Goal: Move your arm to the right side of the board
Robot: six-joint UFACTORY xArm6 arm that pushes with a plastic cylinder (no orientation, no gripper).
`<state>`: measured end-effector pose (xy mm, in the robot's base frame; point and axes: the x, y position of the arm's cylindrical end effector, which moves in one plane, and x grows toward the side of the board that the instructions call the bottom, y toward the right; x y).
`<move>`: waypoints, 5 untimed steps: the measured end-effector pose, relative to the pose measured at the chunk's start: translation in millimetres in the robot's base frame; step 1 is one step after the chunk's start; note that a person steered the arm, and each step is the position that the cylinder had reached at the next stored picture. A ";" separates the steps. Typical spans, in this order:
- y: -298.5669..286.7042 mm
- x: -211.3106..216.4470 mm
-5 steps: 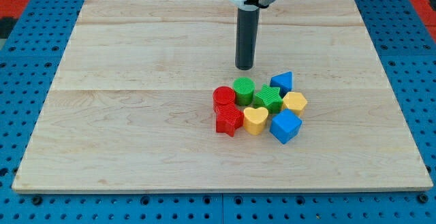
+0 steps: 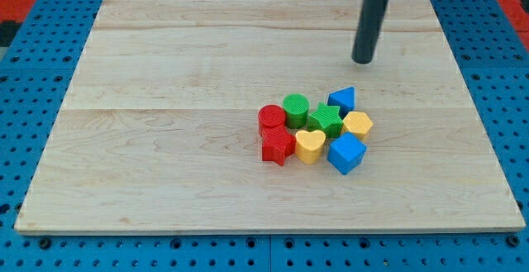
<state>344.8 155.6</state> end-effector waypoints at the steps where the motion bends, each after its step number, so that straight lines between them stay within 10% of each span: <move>1: -1.1 -5.3; 5: 23.6 3.4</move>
